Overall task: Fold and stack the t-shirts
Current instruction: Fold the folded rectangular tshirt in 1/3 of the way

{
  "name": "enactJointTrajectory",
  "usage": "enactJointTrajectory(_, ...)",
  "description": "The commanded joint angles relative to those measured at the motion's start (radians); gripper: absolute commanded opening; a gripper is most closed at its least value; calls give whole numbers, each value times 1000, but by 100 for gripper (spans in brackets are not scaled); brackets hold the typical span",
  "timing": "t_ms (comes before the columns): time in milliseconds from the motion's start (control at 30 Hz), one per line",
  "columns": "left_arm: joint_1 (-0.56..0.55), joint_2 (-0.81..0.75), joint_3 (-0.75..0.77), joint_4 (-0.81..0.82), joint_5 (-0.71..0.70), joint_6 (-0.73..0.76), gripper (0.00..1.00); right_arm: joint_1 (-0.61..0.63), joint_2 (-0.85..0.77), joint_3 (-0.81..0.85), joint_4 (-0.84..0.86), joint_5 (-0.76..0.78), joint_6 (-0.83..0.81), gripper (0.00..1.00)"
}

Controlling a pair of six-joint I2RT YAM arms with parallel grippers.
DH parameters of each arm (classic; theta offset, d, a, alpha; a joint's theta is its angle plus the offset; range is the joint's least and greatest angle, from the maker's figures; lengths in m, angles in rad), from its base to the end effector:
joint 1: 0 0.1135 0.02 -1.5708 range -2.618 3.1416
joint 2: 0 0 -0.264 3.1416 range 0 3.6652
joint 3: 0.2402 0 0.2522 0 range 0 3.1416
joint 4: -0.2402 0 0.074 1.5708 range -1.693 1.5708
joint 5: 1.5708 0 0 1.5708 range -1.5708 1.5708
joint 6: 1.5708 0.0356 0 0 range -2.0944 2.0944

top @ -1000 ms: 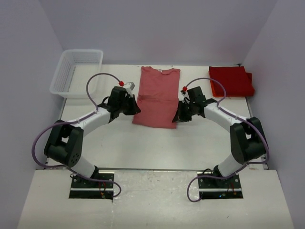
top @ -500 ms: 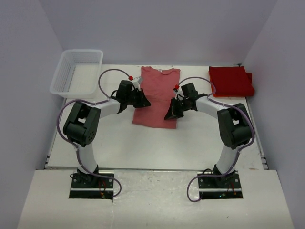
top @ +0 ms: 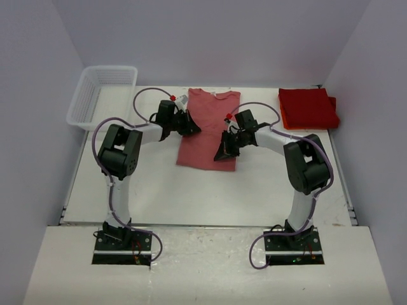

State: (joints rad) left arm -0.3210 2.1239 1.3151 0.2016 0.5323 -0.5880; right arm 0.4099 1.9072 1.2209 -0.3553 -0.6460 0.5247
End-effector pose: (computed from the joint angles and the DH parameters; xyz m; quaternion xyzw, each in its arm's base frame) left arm 0.4281 -0.1614 0.1426 0.0070 0.8636 -0.4057 0.2993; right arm 0.3458 0.1736 0.1655 -0.0304 0.9185 0.3852 0.0834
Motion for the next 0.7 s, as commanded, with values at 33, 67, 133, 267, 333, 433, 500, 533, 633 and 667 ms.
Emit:
enactJointTrajectory(33, 36, 57, 96, 15, 18, -22, 0, 6, 1, 35, -37, -1, -2, 0)
enactJointTrajectory(67, 42, 70, 107, 10, 26, -32, 0, 6, 1, 34, -40, 0, -2, 0)
enactJointTrajectory(133, 46, 99, 143, -46, 28, -24, 0, 7, 0, 29, -42, 8, 1, 0)
enactJointTrajectory(267, 48, 175, 225, -117, 18, -27, 0, 10, 7, 32, -68, 64, 5, 0)
enactJointTrajectory(333, 49, 180, 220, -110, 17, -35, 0, 10, 19, 42, -83, 80, 0, 0)
enactJointTrajectory(433, 51, 186, 214, -129, 5, -39, 0, 12, 52, 75, -117, 114, 1, 0)
enactJointTrajectory(500, 49, 174, 201, -142, -23, -39, 0, 10, 68, 89, -135, 132, 12, 0)
enactJointTrajectory(533, 51, 162, 184, -149, -31, -39, 0, 13, 75, 91, -146, 144, 15, 0)
enactJointTrajectory(633, 49, 154, 184, -241, -81, -23, 0, 18, 93, 101, -178, 195, 18, 0)
enactJointTrajectory(667, 49, 154, 182, -257, -101, -12, 0, 23, 96, 104, -191, 207, 17, 0)
